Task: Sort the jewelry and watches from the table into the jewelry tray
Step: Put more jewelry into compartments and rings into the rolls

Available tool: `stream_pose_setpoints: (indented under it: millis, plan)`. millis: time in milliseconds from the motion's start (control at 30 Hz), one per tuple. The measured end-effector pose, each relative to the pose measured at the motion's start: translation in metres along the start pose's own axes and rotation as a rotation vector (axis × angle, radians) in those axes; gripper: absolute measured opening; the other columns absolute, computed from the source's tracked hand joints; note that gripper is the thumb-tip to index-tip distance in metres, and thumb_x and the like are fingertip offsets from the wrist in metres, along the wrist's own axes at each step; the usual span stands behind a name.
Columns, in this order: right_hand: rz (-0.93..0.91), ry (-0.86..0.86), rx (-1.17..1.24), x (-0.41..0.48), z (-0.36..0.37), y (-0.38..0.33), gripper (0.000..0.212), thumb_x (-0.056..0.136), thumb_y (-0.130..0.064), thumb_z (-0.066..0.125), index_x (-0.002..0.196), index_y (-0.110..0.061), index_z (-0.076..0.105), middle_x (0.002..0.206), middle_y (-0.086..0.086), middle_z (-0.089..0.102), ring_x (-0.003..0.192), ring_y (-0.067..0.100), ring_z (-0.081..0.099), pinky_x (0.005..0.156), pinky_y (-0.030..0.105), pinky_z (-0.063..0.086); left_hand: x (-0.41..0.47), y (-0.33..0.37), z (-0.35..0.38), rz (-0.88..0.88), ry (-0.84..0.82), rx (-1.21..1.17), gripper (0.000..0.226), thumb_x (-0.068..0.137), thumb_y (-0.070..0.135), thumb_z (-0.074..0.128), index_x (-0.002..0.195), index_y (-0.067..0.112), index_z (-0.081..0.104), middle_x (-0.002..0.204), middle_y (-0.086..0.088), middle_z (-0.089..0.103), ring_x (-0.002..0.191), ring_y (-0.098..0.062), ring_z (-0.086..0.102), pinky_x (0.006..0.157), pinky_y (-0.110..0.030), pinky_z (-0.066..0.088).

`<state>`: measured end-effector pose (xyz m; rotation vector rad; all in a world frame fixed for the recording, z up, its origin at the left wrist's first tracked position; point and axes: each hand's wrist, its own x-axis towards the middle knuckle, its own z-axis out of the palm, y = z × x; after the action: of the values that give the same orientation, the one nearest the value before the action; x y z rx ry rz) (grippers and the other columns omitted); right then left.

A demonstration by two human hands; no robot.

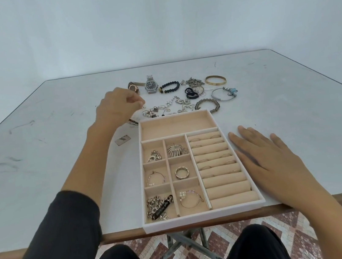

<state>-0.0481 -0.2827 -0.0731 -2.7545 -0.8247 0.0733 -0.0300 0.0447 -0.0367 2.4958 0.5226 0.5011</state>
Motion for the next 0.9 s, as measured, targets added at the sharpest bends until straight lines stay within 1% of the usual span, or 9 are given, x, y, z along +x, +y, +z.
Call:
stream_pose_setpoints:
  millis: [200,300,367,433,533,633,700,800,900]
  plan:
    - [-0.001,-0.005,-0.026,0.000,0.000,0.000,0.084,0.071,-0.064,-0.015,0.150,-0.042,0.005,0.158,-0.018,-0.004,0.144,-0.002,-0.007,0.118,0.029,-0.008,0.010,-0.008,0.013,0.024,-0.032,0.180,0.016,0.090,0.028,0.062,0.104,0.028,0.069,0.107,0.005,0.066,0.103,-0.018,0.059,0.082,-0.032,0.042]
    - [-0.012,-0.029,-0.027,0.000,-0.005,-0.001,0.087,0.069,-0.065,-0.014,0.149,-0.042,0.009,0.158,-0.019,0.001,0.145,-0.002,-0.002,0.118,0.028,-0.004,0.010,-0.011,0.014,0.078,-0.047,0.190,0.015,0.088,0.034,0.063,0.102,0.033,0.069,0.100,0.010,0.066,0.090,-0.013,0.058,0.079,-0.030,0.043]
    - [-0.029,-0.071,-0.016,0.000,-0.018,-0.002,0.077,0.078,-0.070,0.000,0.148,-0.044,0.018,0.157,-0.020,0.010,0.145,0.000,0.008,0.117,0.027,0.005,0.010,-0.012,0.013,0.106,-0.040,0.197,0.014,0.087,0.033,0.064,0.100,0.033,0.069,0.094,0.013,0.065,0.085,-0.011,0.056,0.075,-0.027,0.039]
    - [-0.007,-0.104,0.053,0.008,-0.037,-0.002,0.059,0.086,-0.068,0.026,0.140,-0.046,0.038,0.149,-0.021,0.033,0.139,0.004,0.029,0.112,0.031,0.021,0.009,-0.011,0.012,0.127,-0.046,0.197,0.012,0.086,0.030,0.065,0.098,0.032,0.068,0.091,0.014,0.063,0.083,-0.010,0.056,0.075,-0.027,0.037]
    - [0.002,-0.039,0.189,0.041,-0.061,-0.008,0.029,0.088,-0.048,0.053,0.115,-0.043,0.061,0.116,-0.012,0.062,0.111,0.013,0.056,0.100,0.039,0.042,0.008,-0.012,0.012,0.142,-0.053,0.230,0.010,0.087,0.025,0.063,0.090,0.033,0.069,0.084,0.015,0.060,0.082,-0.011,0.055,0.075,-0.028,0.037]
    - [-0.082,0.059,0.168,0.089,-0.070,-0.027,0.022,0.086,-0.037,0.061,0.107,-0.034,0.068,0.100,-0.009,0.064,0.100,0.017,0.060,0.093,0.042,0.047,0.007,-0.014,0.010,0.157,-0.046,0.238,0.014,0.088,0.021,0.061,0.091,0.031,0.070,0.081,0.015,0.058,0.082,-0.012,0.056,0.075,-0.029,0.038]
    - [-0.135,0.060,0.132,0.122,-0.069,-0.047,0.021,0.086,-0.030,0.063,0.106,-0.030,0.069,0.097,-0.008,0.063,0.099,0.018,0.060,0.089,0.037,0.048,0.006,-0.016,0.009,0.165,-0.043,0.232,0.015,0.089,0.021,0.060,0.093,0.030,0.071,0.081,0.015,0.058,0.083,-0.012,0.056,0.078,-0.030,0.040]
    - [-0.200,0.032,0.066,0.165,-0.055,-0.071,0.018,0.085,-0.026,0.063,0.102,-0.029,0.069,0.099,-0.006,0.064,0.096,0.017,0.060,0.077,0.029,0.044,0.007,-0.019,0.009,0.181,-0.045,0.220,0.013,0.088,0.023,0.061,0.094,0.030,0.070,0.084,0.014,0.058,0.080,-0.011,0.055,0.075,-0.028,0.036]
    - [-0.224,0.006,0.024,0.196,-0.034,-0.086,0.016,0.085,-0.023,0.065,0.100,-0.027,0.071,0.107,-0.002,0.067,0.096,0.020,0.063,0.076,0.029,0.046,0.008,-0.022,0.009,0.184,-0.067,0.206,0.013,0.088,0.026,0.062,0.097,0.031,0.070,0.085,0.015,0.057,0.082,-0.012,0.057,0.078,-0.030,0.039]
